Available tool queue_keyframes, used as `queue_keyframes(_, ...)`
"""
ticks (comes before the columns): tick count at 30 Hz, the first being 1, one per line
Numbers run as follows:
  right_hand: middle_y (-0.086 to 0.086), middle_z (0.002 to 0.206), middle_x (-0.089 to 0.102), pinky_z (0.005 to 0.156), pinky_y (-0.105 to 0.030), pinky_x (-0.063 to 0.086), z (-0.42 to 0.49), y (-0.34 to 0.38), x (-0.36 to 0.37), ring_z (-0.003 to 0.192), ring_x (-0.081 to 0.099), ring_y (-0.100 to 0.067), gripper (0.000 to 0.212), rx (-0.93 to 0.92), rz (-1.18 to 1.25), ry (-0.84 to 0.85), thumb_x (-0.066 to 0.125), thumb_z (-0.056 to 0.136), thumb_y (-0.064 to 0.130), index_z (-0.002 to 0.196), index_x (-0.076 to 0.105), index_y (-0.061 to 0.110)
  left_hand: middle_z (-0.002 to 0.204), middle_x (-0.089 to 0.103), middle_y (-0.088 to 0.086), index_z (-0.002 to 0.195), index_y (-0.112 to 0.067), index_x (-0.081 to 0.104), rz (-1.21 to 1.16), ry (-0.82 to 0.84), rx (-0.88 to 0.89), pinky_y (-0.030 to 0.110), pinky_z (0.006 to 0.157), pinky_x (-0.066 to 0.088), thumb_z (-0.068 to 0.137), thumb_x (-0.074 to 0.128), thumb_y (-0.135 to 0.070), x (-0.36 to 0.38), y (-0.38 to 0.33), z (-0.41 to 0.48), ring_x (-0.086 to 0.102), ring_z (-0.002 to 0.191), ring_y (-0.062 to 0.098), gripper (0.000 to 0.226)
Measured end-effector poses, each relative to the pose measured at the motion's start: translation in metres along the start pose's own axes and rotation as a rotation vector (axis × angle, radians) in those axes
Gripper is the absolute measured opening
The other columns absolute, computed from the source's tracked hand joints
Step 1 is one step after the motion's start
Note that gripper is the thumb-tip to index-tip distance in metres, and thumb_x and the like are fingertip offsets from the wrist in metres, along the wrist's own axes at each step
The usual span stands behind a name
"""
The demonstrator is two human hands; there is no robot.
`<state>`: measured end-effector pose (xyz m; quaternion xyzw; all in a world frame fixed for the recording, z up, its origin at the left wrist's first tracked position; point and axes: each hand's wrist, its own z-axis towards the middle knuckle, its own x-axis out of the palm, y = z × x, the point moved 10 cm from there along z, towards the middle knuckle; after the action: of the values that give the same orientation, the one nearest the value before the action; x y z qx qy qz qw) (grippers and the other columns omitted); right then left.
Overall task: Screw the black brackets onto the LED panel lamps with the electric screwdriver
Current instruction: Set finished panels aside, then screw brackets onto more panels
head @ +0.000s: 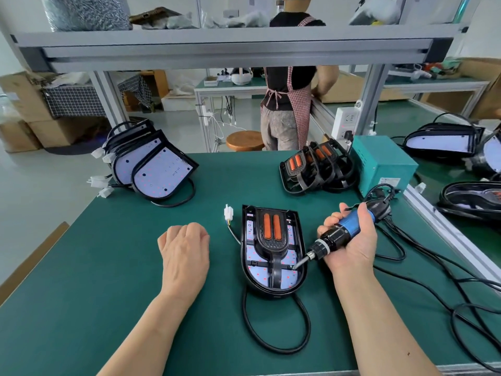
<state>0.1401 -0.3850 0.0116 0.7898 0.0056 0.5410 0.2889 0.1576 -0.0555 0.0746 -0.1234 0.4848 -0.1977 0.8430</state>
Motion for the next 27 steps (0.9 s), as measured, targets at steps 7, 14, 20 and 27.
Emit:
queue_keyframes(7, 0.002, 0.070, 0.052, 0.049, -0.020, 0.036, 0.001, -0.001, -0.001, 0.055, 0.051, -0.011, 0.026, -0.001, -0.010, -0.007, 0.062, 0.095, 0.041, 0.093, 0.059, 0.015, 0.079, 0.064, -0.002, 0.081, -0.007, 0.062, -0.142, -0.169, -0.044, 0.036, 0.087, 0.029, 0.082, 0.073, 0.006, -0.028, -0.003, -0.007, 0.053, 0.086, 0.028, 0.017)
queue_keyframes(14, 0.004, 0.068, 0.054, 0.055, -0.021, 0.034, 0.003, 0.000, -0.002, 0.056, 0.051, -0.009, 0.028, 0.028, 0.069, -0.035, 0.062, 0.095, 0.044, 0.095, 0.057, 0.017, 0.089, 0.066, -0.017, 0.099, -0.025, 0.063, -0.491, -0.069, 0.070, 0.028, 0.086, 0.037, 0.079, 0.077, 0.000, -0.033, -0.090, -0.030, 0.044, 0.102, -0.015, 0.035)
queue_keyframes(20, 0.006, 0.069, 0.055, 0.059, -0.021, 0.031, 0.003, 0.000, -0.003, 0.055, 0.053, -0.008, 0.035, 0.064, 0.155, -0.051, 0.063, 0.093, 0.052, 0.098, 0.056, 0.018, 0.082, 0.065, -0.020, 0.098, -0.037, 0.062, -0.560, 0.137, 0.114, 0.016, 0.091, 0.033, 0.079, 0.075, -0.003, -0.004, -0.135, -0.052, 0.047, 0.101, -0.002, 0.041)
queue_keyframes(27, 0.008, 0.066, 0.056, 0.057, -0.020, 0.032, 0.002, 0.000, -0.003, 0.054, 0.053, -0.008, 0.035, 0.076, 0.173, -0.049, 0.064, 0.093, 0.051, 0.101, 0.055, 0.018, 0.076, 0.064, -0.023, 0.100, -0.031, 0.064, -0.509, 0.133, 0.116, 0.008, 0.093, 0.025, 0.079, 0.075, -0.003, 0.005, -0.138, -0.054, 0.047, 0.094, 0.000, 0.037)
